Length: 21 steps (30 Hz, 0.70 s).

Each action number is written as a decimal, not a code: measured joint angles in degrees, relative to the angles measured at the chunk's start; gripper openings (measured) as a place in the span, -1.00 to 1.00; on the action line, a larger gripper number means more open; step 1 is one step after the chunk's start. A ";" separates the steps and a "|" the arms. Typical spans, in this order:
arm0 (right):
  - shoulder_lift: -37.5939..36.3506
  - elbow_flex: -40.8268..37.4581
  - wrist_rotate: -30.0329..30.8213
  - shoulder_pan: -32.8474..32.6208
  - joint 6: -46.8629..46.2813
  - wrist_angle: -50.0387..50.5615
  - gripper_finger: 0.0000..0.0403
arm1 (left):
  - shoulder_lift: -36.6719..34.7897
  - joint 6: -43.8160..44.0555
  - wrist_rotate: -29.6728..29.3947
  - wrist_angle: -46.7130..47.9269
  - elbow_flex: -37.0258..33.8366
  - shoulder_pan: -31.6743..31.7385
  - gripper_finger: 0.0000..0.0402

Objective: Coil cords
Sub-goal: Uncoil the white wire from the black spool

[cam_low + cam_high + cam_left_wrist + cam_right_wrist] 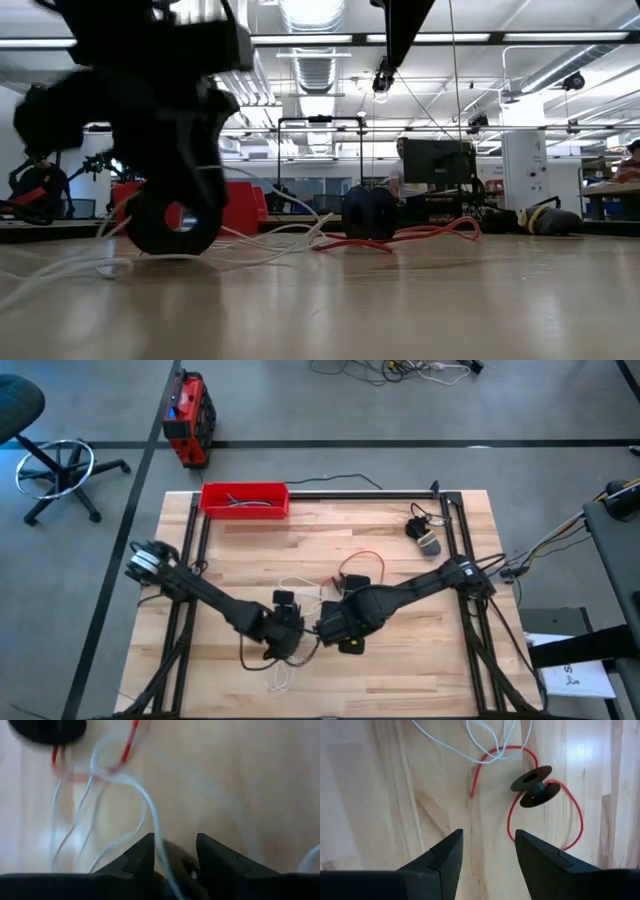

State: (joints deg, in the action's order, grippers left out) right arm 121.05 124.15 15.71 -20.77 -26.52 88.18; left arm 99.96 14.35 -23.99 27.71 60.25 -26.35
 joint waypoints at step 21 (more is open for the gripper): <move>-0.08 -3.03 0.41 -1.93 3.80 -10.06 -0.14 | -28.27 25.17 -3.31 33.64 -20.19 1.52 -0.20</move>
State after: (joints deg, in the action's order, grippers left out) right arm 120.97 121.12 16.12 -22.70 -22.72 78.12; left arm 71.70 39.53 -27.30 61.35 40.07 -24.83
